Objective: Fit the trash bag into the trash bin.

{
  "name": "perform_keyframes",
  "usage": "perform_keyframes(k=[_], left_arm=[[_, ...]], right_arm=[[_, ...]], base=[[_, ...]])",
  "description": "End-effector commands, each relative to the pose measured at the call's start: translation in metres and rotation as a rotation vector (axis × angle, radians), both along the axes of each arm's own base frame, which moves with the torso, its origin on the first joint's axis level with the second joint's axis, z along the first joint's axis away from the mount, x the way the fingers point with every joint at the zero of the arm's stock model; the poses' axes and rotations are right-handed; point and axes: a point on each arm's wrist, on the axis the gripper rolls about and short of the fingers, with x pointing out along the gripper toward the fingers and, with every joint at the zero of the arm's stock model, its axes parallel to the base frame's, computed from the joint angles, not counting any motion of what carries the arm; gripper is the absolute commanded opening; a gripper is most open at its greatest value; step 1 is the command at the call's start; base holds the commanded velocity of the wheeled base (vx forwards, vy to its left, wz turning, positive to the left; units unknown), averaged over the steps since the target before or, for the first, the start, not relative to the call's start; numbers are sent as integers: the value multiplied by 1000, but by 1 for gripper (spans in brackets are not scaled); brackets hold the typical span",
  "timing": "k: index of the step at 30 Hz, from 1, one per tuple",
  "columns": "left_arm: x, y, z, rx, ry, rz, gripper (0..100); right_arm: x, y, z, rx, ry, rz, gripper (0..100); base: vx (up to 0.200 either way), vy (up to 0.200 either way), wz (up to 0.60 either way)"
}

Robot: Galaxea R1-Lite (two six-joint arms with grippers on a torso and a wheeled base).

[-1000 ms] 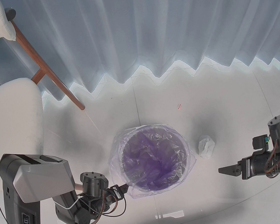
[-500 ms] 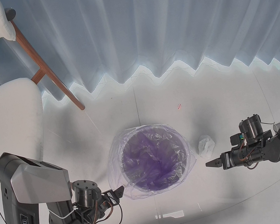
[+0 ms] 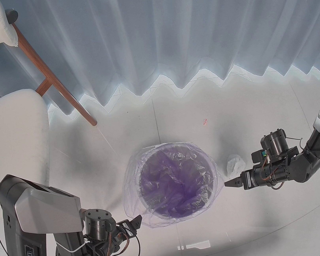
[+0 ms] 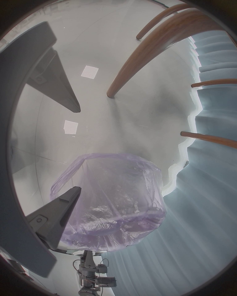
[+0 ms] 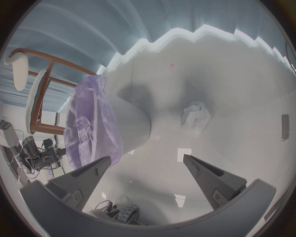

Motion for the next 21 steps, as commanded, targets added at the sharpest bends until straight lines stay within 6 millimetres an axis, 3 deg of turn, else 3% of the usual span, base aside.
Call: perform_keyframes(k=[1, 10, 21], left_arm=[[-2, -3, -1, 4, -3, -3, 100], [-2, -4, -4, 8, 3, -3, 100], [0, -1, -4, 11, -2, 16, 100]], right_arm=[[16, 5, -3, 3, -23, 8, 100], [39, 12, -10, 2, -35, 20, 100], [64, 13, -44, -19, 6, 20, 100]], base=[[0, 0, 0], [0, 0, 0], [0, 0, 0]])
